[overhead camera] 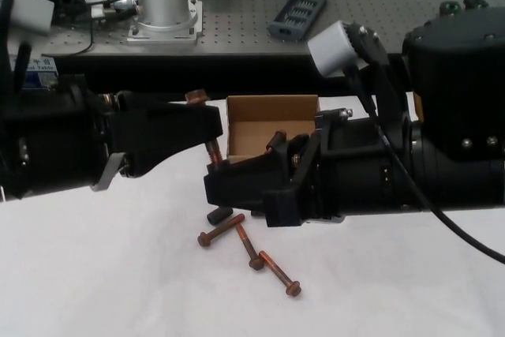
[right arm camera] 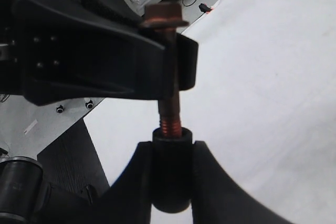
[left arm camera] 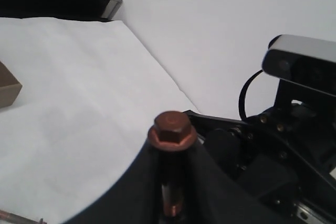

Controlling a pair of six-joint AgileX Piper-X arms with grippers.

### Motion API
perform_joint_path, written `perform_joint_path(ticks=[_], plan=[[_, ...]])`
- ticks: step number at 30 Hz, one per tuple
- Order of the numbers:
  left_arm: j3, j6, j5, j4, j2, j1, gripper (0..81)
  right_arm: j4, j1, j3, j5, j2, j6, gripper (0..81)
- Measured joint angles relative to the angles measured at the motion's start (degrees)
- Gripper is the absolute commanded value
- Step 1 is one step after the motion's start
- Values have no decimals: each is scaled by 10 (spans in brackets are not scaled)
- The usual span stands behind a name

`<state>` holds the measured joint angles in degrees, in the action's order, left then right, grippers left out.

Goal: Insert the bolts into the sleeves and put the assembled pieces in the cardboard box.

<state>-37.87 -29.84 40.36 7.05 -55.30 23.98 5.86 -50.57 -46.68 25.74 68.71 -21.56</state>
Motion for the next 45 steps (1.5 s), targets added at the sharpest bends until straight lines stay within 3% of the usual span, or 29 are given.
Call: perform_joint_path(ticks=[8, 42, 44, 45], plan=[[-1, 8, -35, -21, 0, 32, 6, 15, 4, 1, 2, 0, 12, 17], [2, 14, -19, 11, 0, 40, 2, 34, 8, 3, -6, -34, 100, 17], [2, 14, -22, 11, 0, 40, 64, 34, 8, 3, -9, -34, 100, 17], [2, 14, -24, 11, 0, 40, 134, 34, 8, 3, -10, -34, 100, 17]])
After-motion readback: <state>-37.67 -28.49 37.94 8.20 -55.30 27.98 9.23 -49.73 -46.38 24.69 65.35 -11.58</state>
